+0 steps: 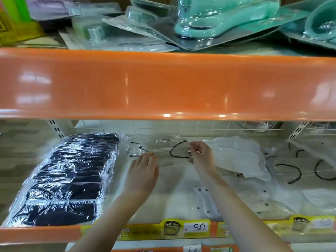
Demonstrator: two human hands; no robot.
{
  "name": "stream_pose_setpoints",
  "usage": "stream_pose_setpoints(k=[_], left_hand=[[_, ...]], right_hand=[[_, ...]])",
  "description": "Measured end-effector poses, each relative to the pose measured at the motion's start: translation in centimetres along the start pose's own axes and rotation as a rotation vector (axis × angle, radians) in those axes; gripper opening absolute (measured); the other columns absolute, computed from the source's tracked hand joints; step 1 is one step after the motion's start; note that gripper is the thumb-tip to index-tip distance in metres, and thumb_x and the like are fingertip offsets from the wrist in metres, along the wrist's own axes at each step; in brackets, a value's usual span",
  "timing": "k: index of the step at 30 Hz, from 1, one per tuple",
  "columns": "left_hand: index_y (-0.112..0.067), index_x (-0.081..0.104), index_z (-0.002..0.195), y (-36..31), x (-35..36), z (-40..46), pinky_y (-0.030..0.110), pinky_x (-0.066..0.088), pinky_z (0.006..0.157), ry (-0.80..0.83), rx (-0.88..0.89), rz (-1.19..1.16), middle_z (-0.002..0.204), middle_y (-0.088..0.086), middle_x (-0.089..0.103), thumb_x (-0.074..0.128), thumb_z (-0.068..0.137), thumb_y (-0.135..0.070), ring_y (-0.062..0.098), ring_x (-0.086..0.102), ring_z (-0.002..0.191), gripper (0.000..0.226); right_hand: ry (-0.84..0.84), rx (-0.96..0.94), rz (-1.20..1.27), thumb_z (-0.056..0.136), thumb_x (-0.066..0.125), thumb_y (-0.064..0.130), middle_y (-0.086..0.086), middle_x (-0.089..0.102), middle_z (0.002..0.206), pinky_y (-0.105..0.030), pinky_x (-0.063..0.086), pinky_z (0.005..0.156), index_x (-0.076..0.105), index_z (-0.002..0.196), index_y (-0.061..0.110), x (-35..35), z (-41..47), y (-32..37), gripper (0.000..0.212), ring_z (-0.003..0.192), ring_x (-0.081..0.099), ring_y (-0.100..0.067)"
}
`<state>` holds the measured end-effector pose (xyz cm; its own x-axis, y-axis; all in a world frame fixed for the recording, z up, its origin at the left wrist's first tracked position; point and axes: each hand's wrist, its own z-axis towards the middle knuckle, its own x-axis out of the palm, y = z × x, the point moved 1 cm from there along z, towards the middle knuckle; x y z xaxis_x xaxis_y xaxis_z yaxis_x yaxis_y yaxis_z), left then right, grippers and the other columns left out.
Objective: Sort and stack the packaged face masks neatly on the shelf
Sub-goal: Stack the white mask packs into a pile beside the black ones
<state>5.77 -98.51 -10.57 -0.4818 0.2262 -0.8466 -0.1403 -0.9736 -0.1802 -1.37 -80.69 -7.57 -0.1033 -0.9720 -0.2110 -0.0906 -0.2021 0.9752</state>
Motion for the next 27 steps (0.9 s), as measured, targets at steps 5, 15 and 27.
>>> stream_pose_setpoints(k=[5, 15, 27], left_hand=[[-0.019, 0.069, 0.093, 0.8, 1.2, 0.8, 0.037, 0.053, 0.068, 0.222, -0.050, 0.074, 0.098, 0.001, 0.066, 0.058, 0.072, -0.026, 0.027, 0.065, 0.090, 0.025], [-0.012, 0.068, 0.091, 2.1, 2.2, 0.8, 0.037, 0.055, 0.070, 0.337, -0.082, 0.146, 0.099, 0.007, 0.068, 0.037, 0.078, -0.045, 0.027, 0.066, 0.091, 0.047], [-0.007, 0.068, 0.096, 3.1, 2.1, 1.0, 0.037, 0.047, 0.085, 0.298, -0.108, 0.102, 0.109, 0.012, 0.069, 0.038, 0.078, -0.039, 0.028, 0.067, 0.100, 0.048]], right_hand=[[-0.004, -0.033, -0.066, 0.096, 0.048, 0.009, 0.000, 0.067, 0.091, -0.034, 0.052, 0.069, 0.060, 0.085, 0.025, 2.3, 0.8, 0.4, 0.023, 0.080, 0.064, -0.017], [-0.041, -0.141, -0.504, 0.090, 0.042, 0.000, -0.004, 0.055, 0.121, -0.032, 0.040, 0.090, 0.055, 0.120, 0.012, 3.3, 0.3, 0.4, 0.034, 0.112, 0.050, -0.024], [0.304, -0.516, -0.984, 0.095, 0.045, 0.019, -0.007, 0.045, 0.134, -0.031, 0.029, 0.100, 0.050, 0.124, 0.008, 6.2, -3.3, -2.3, 0.031, 0.122, 0.042, -0.026]])
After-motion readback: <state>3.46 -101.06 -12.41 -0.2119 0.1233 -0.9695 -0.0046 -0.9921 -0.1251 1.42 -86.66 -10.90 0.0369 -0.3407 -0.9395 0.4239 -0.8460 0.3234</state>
